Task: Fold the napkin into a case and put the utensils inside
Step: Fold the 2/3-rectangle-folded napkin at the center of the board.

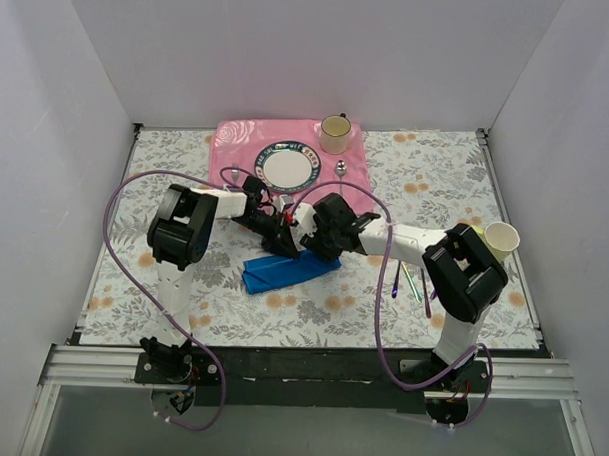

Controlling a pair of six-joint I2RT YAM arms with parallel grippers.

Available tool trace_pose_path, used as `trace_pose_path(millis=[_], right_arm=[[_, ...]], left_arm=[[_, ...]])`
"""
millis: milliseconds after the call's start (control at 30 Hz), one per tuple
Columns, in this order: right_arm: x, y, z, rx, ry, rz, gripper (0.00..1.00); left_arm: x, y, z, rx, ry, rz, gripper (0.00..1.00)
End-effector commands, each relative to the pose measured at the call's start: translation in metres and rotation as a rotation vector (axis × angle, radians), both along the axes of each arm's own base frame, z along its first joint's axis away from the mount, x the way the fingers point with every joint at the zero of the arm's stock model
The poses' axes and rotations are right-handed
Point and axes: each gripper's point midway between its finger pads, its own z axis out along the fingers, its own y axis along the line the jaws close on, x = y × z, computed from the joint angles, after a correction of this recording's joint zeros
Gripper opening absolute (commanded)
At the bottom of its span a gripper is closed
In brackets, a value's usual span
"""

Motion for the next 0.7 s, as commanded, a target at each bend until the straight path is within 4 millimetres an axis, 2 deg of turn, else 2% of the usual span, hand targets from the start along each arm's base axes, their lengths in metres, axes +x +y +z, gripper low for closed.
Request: trace_pose_path(millis=[0, 167, 333, 400, 433, 567, 667], right_arm=[[0.014, -0.004, -0.002, -0.046, -0.103, -0.015, 0.54], [0.022, -0.017, -0.003, -0.102, -0.222, -0.051, 0.38], [0.021, -0.017, 0.000, -0.115, -0.289, -0.037, 0.24], [0.021, -0.019, 0.000, -0.124, -0.315, -0.042, 0.22], [0.022, -0.019, 0.000, -0.130, -0.323, -0.042, 0.17], [0.021, -0.021, -0.004, -0.146, -0.339, -0.049, 0.14], [0.017, -0.021, -0.007, -0.146, -0.338, -0.035, 0.13]], left_arm=[[-0.001, 0.015, -0.028, 0.121, -0.028, 0.007, 0.00], [-0.001, 0.015, -0.029, 0.122, -0.023, 0.011, 0.00], [-0.001, 0.016, -0.031, 0.126, -0.016, 0.014, 0.00], [-0.001, 0.016, -0.031, 0.125, -0.014, 0.014, 0.00], [-0.001, 0.016, -0.031, 0.125, -0.014, 0.015, 0.00], [-0.001, 0.017, -0.031, 0.126, -0.013, 0.015, 0.00], [0.003, 0.013, -0.017, 0.082, -0.037, 0.014, 0.00]])
